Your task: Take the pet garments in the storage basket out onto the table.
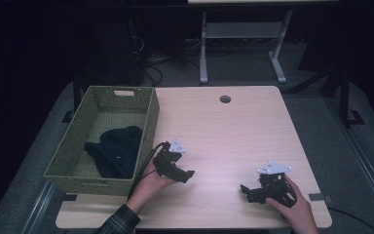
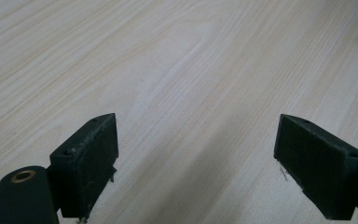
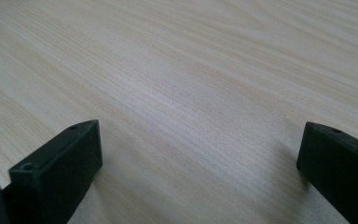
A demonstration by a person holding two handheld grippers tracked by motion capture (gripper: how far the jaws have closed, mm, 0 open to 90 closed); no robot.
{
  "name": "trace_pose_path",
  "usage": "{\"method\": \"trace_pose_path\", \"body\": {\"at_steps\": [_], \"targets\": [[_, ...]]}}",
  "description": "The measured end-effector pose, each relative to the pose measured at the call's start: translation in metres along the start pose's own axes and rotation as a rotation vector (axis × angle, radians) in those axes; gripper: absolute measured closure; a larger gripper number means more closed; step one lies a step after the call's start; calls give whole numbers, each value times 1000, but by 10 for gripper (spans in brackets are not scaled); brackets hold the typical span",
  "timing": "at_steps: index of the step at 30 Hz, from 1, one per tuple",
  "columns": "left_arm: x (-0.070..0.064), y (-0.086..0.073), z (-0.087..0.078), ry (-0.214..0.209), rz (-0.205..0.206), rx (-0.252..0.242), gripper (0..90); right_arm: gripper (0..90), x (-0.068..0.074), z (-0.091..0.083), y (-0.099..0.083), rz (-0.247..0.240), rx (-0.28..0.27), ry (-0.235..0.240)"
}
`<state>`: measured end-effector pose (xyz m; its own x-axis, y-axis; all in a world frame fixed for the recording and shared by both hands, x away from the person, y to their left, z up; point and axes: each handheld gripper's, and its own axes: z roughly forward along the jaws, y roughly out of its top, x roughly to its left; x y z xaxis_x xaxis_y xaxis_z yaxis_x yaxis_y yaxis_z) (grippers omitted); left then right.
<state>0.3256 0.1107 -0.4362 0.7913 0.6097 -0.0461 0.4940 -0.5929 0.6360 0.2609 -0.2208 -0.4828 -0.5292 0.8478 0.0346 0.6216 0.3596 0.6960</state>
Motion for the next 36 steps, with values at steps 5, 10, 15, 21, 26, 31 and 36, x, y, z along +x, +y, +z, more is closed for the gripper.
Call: {"method": "trace_pose_path", "body": {"at_steps": [5, 10, 15, 21, 26, 31, 36], "targets": [[1, 3, -3, 0, 6, 9, 134, 0, 0, 0, 0, 0, 0, 0], [0, 6, -6, -3, 8, 13, 134, 0, 0, 0, 0, 0, 0, 0], [1, 10, -9, -1, 13, 12, 134, 0, 0, 0, 0, 0, 0, 0], [2, 15, -14, -7, 17, 12, 135, 0, 0, 0, 0, 0, 0, 0], [3, 18, -18, -14, 13, 5, 135, 0, 0, 0, 0, -1, 1, 0], [2, 23, -23, -19, 27, 6, 135, 0, 0, 0, 0, 0, 0, 0], [3, 28, -28, -26, 29, -3, 135, 0, 0, 0, 0, -1, 0, 0]]}}
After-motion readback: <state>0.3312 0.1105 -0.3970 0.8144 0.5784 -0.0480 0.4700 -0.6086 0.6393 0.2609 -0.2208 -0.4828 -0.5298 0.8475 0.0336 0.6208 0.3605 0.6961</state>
